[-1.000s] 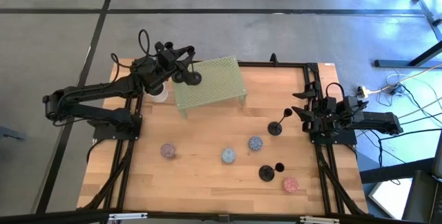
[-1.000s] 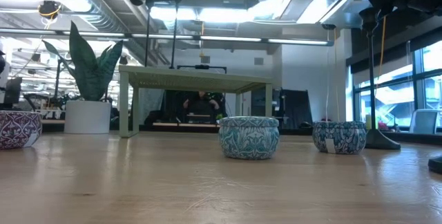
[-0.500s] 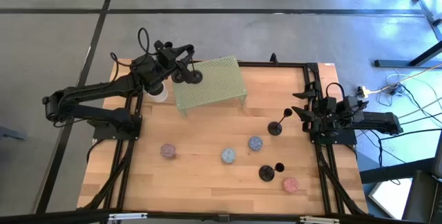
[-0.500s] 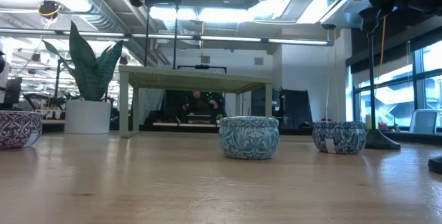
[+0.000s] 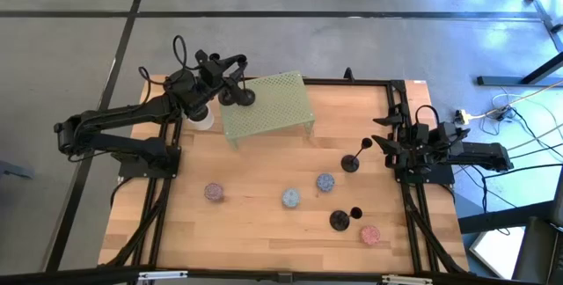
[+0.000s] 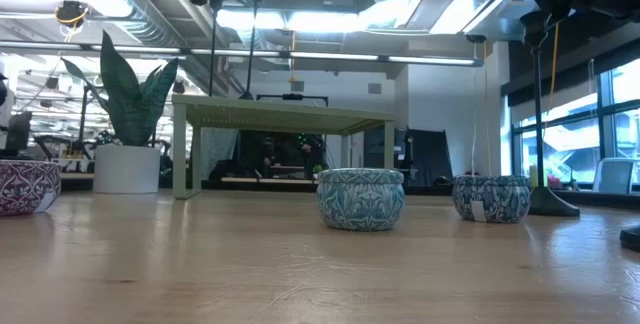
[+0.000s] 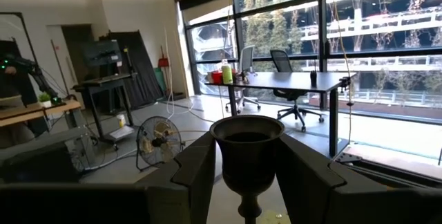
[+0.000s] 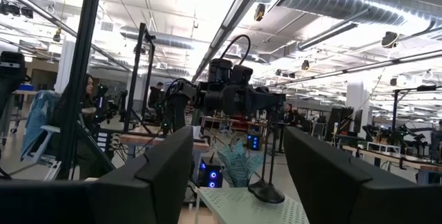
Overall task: Pick & Place candle stick holders
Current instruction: Put the black candle holder on the shelf
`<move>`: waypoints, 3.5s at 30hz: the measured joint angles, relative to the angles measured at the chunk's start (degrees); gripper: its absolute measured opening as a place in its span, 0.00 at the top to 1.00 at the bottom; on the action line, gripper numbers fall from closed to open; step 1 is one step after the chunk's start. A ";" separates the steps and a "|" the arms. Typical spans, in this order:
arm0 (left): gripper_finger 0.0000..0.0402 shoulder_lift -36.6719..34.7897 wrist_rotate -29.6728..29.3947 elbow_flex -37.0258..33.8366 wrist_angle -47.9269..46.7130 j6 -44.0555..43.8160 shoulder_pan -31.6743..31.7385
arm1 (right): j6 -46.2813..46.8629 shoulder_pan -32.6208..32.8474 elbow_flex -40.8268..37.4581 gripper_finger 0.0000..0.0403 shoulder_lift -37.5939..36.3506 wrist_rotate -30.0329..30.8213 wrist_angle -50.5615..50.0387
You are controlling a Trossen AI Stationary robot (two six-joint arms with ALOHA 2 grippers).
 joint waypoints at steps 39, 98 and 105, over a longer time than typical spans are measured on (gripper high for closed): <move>0.65 5.01 -1.99 -0.02 5.28 3.05 0.00 | -1.81 0.00 -0.02 0.43 0.01 0.00 0.36; 0.54 4.99 -2.51 -0.02 4.36 -5.91 0.20 | -2.23 0.01 -0.02 0.42 0.00 0.00 0.37; 0.47 4.99 -1.42 -0.02 5.87 -5.93 0.20 | -2.27 0.02 -0.02 0.42 0.00 -0.02 0.35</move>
